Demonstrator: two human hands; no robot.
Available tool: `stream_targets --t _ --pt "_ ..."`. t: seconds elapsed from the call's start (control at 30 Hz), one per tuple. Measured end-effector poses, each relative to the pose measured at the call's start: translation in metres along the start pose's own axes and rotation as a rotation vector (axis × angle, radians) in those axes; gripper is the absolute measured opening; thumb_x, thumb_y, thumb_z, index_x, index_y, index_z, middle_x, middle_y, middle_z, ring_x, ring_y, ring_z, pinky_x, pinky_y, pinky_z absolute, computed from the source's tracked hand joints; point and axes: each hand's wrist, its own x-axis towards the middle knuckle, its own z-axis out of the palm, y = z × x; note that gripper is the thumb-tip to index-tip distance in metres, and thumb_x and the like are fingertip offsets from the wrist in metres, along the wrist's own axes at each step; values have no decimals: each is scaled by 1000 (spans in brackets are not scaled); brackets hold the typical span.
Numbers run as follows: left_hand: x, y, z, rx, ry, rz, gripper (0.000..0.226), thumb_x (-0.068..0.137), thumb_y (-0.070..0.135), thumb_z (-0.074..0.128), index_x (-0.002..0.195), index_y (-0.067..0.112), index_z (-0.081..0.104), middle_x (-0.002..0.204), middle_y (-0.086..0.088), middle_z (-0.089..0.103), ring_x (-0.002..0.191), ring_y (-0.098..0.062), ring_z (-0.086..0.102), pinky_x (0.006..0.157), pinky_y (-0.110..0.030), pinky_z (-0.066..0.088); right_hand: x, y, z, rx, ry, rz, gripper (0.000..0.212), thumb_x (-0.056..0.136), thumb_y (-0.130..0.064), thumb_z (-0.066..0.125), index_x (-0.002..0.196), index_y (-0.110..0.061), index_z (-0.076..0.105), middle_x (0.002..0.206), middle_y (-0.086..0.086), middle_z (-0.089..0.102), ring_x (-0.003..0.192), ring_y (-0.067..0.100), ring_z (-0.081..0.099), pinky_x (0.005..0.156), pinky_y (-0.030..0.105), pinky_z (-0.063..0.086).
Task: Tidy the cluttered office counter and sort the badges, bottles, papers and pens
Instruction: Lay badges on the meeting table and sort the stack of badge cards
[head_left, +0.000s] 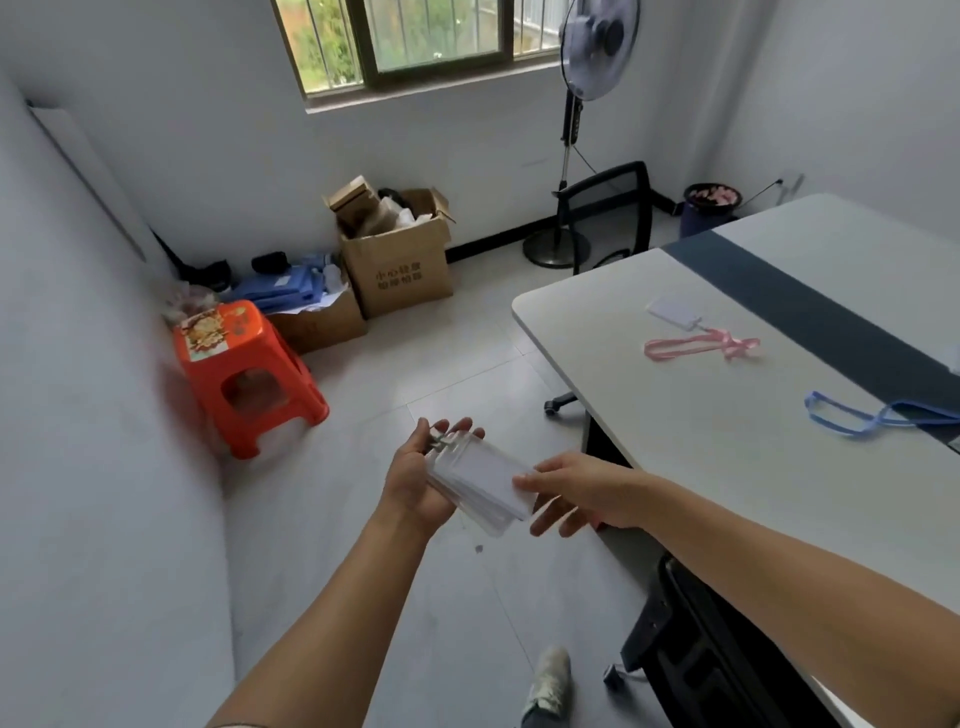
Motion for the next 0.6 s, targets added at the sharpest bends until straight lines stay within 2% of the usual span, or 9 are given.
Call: stream_targets --t 0.1,0.17,0.27,0.37,0.5,0.6 --pt "42 12 21 52 17 29 27 98 37 47 92 12 52 92 -16 67 89 -33 64 99 -51 45 29 -9 -26 132 -111 23 36 98 -32 55 109 2 62 93 14 72 77 21 68 58 23 49" --pt "65 20 35 114 4 33 30 96 40 49 95 11 53 92 -16 66 90 -32 62 100 -49 44 47 -17 -44 183 -94 20 29 97 -31 57 99 -3 62 81 10 68 67 18 62 57 24 47" --pt "104 32 66 309 -67 13 30 90 41 56 101 13 54 99 -14 65 93 -30 59 99 -48 42 71 -31 -84 259 -66 25 29 97 -34 56 94 -5 60 73 7 61 59 15 55 53 23 45" --pt "136 39 98 433 -135 41 25 91 38 57 101 15 53 104 -14 64 97 -30 57 93 -45 43 85 -46 -121 241 -57 21 30 98 -37 53 95 -7 59 72 4 59 59 14 55 52 23 43" --pt "179 43 137 409 -98 -22 20 93 31 56 88 13 52 99 -22 61 99 -37 60 104 -56 39 95 -57 -157 237 -51 14 32 97 -41 53 94 -9 60 75 4 60 64 15 56 53 23 43" --pt "217 45 172 403 -101 -94 19 94 29 54 86 12 49 94 -23 62 93 -39 63 97 -57 45 104 -60 -191 290 17 21 40 97 -46 51 104 -8 62 80 5 65 68 15 59 53 22 45"
